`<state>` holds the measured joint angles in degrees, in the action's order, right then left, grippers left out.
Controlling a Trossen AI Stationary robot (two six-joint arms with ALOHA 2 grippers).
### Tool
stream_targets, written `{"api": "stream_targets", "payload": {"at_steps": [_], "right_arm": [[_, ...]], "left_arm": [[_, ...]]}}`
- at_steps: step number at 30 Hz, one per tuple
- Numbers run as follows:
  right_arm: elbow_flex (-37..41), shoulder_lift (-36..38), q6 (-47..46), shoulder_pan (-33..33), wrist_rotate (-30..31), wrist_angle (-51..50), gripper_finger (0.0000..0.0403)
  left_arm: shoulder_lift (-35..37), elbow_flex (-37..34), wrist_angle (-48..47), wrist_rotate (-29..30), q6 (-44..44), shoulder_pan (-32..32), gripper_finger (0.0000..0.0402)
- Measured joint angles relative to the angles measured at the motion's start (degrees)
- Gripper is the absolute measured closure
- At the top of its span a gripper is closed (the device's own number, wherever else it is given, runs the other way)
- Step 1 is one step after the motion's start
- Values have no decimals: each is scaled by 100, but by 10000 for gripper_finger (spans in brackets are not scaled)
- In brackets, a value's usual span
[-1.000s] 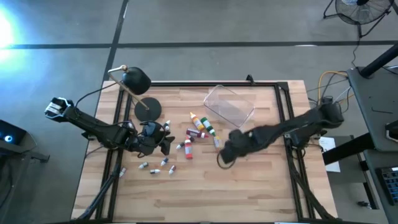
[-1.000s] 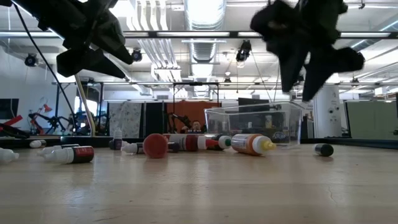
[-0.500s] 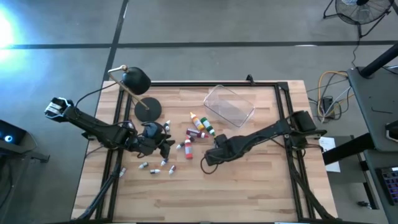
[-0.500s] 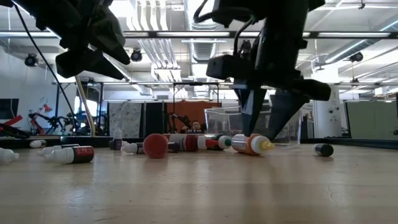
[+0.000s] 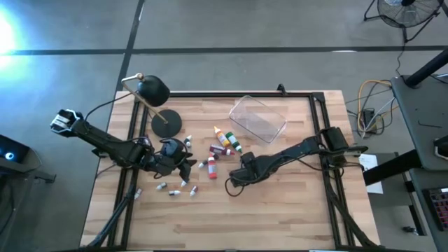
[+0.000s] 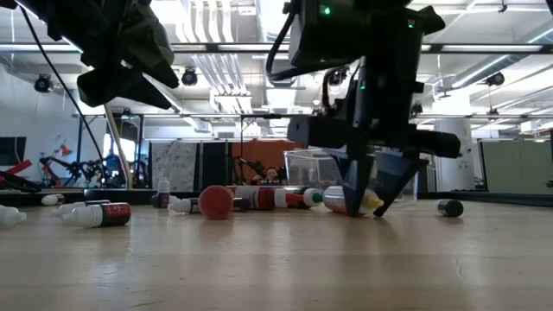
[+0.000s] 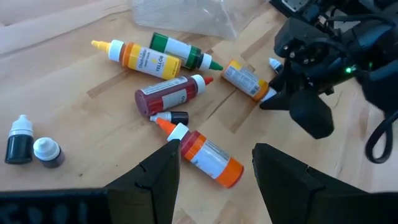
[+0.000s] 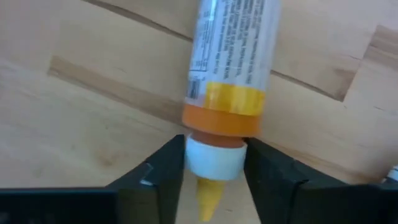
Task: Pick & Place food coloring
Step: Adjust the large bottom yellow food coloring bottle
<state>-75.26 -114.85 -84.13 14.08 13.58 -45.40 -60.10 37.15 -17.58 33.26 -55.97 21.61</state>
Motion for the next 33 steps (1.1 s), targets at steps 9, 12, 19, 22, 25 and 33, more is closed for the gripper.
{"api": "stream_targets", "payload": {"at_steps": [9, 12, 19, 22, 25, 33], "right_arm": [[-93, 966, 1326, -234, -1522, -1228, 298], [-107, 1476, 1685, -554, -2996, -1679, 298], [293, 1632, 2534, -1062, -5310, -2636, 285], [528, 1462, 3004, -916, -5827, -3082, 290], [709, 1328, 3390, -780, -5994, -3517, 291], [1459, 1024, 3792, -646, -6212, -3465, 281]], "left_arm": [[0, 0, 28, 34, 9, 0, 227], [0, 0, 101, 87, 11, 0, 227], [0, 0, 220, 365, 35, 0, 227], [0, 0, 281, 380, 34, 12, 227], [0, 0, 275, 380, 35, 31, 227], [0, 0, 262, 562, 33, 33, 227]]}}
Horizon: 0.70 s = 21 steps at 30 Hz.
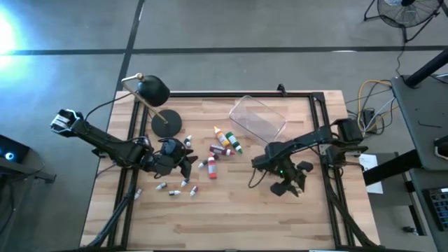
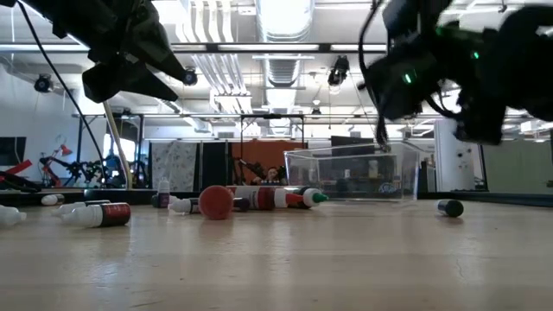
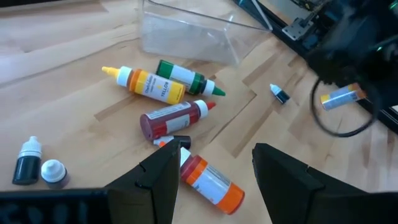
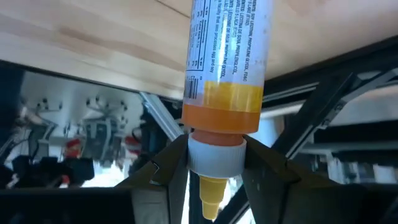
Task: Pick & Place food coloring
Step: Adjust the large bottom yellow food coloring bottle
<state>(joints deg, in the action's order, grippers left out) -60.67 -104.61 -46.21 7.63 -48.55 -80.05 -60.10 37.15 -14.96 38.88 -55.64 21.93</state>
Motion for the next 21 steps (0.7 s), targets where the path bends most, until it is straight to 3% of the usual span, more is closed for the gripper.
{"api": "stream_targets", "payload": {"at_steps": [6, 21], "right_arm": [[378, -219, 535, 104, -508, 22, 280], [46, -202, 637, 100, -74, 133, 250]], "left_arm": [[0, 0, -3, 8, -2, 0, 227], [0, 0, -3, 4, 96, -2, 227]]}}
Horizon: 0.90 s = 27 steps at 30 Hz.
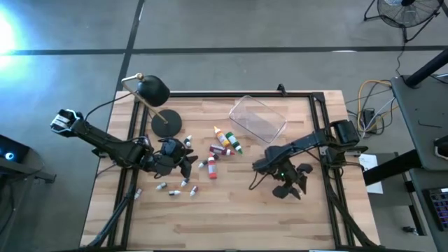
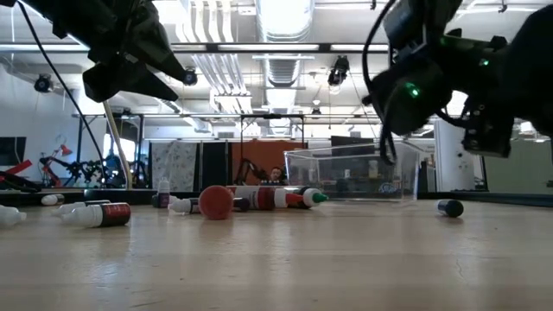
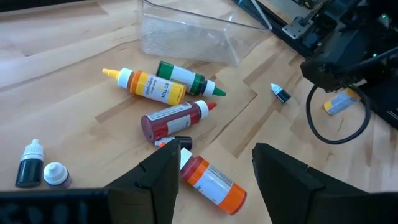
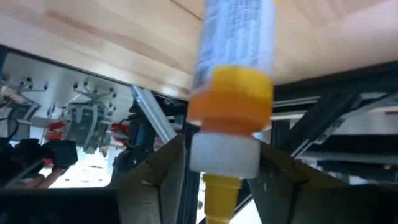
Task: Pick & Place food coloring
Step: Adjust the large bottom yellow food coloring bottle
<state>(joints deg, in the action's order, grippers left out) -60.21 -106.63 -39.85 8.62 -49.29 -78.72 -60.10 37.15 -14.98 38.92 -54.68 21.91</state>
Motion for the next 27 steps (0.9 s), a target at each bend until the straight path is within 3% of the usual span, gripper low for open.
{"api": "stream_targets", "payload": {"at_steps": [9, 15, 20, 27], "right_arm": [[-494, 2, -28, 0, 522, -83, 214], [-757, 82, 95, 0, 1647, -964, 196], [-962, 380, -2, 0, 2175, -995, 182], [-1239, 834, -381, -4, 2389, -612, 170]], "left_arm": [[0, 0, 0, -2, 49, 0, 227], [0, 0, 0, -4, 65, 4, 227], [0, 0, 0, -9, 127, 4, 227], [0, 0, -2, -24, 133, 4, 227]]}}
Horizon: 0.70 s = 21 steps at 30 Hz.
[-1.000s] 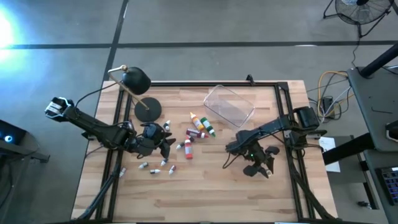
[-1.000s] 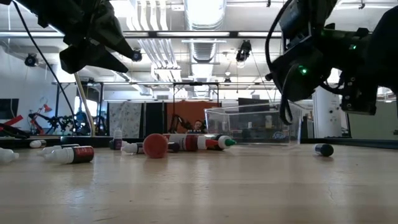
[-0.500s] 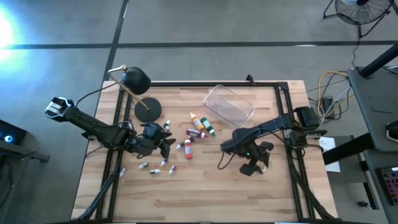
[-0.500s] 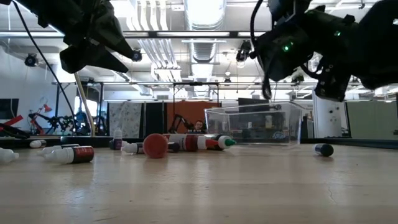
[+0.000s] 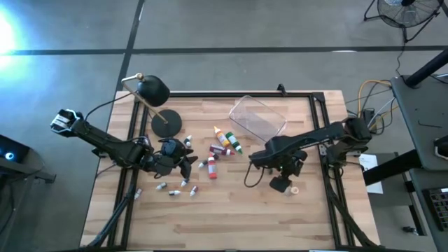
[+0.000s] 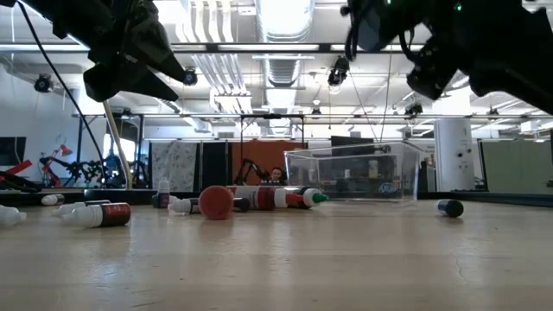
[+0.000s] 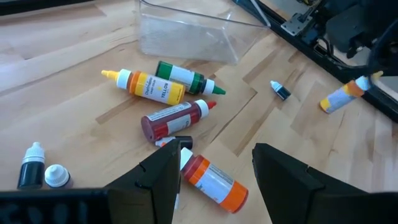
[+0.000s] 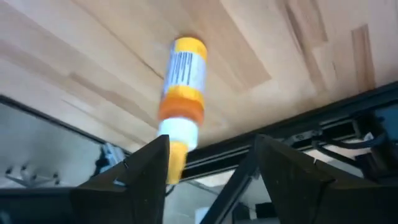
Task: Pick & Place food coloring
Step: Adjust the large bottom yellow food coloring bottle, then adjust the large orange food coloring bottle
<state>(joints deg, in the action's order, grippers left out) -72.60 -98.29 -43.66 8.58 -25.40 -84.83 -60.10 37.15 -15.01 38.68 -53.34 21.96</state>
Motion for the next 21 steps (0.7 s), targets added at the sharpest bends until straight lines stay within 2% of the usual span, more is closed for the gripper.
{"api": "stream_targets", "payload": {"at_steps": [5, 8, 9, 11, 16, 21], "right_arm": [[-24, 116, -136, 4, 132, -3, 170], [-245, 248, -153, 64, 1014, 21, 169], [-361, 294, -237, 92, 1346, 21, 170], [-515, 399, -486, 75, 1641, 43, 171], [-332, 626, -1236, -415, 1460, 84, 172], [135, 929, -777, -829, 1454, 217, 172]], "left_arm": [[0, 0, 2, 2, 0, 0, 227], [-6, 0, 72, -127, 65, -18, 227], [-20, 0, 104, -291, 99, -59, 227], [-66, 0, 86, -708, -135, -240, 227], [-410, 0, 176, -1510, -1517, -1016, 227], [-1038, 0, 697, -2178, -2097, -1541, 234]]}}
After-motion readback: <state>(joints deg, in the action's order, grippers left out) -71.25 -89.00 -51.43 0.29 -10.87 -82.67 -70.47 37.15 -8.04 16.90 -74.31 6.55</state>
